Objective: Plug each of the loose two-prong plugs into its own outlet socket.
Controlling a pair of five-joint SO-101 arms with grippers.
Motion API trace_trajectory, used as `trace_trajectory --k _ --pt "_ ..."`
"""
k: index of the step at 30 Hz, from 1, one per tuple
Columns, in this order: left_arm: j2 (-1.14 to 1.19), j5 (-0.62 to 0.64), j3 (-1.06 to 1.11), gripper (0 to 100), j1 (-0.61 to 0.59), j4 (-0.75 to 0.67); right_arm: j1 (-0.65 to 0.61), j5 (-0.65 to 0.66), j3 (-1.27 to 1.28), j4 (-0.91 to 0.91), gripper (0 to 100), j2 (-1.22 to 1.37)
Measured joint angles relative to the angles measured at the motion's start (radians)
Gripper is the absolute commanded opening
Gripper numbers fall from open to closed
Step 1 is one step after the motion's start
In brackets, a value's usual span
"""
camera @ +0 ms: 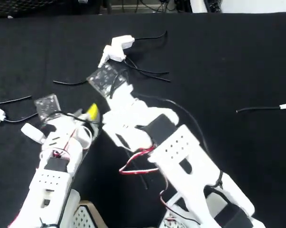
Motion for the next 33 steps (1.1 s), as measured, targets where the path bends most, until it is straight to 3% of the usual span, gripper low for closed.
trace_trajectory --k 10,17,26,33 --pt "-0.002 -0.009 0.0 16 -0.222 0.0 0.02 -0.091 -0.186 0.009 1.2 0.316" --pt "-0.002 -0.009 0.0 16 -0.342 0.0 0.049 -0.187 -0.578 0.241 1.2 0.75" --pt "-0.002 -0.009 0.0 16 -0.354 0.0 0.098 -0.207 -1.08 0.512 1.2 1.114" --pt "-0.002 -0.009 0.058 16 -0.361 0.02 0.121 -0.216 -1.142 0.525 1.2 1.172"
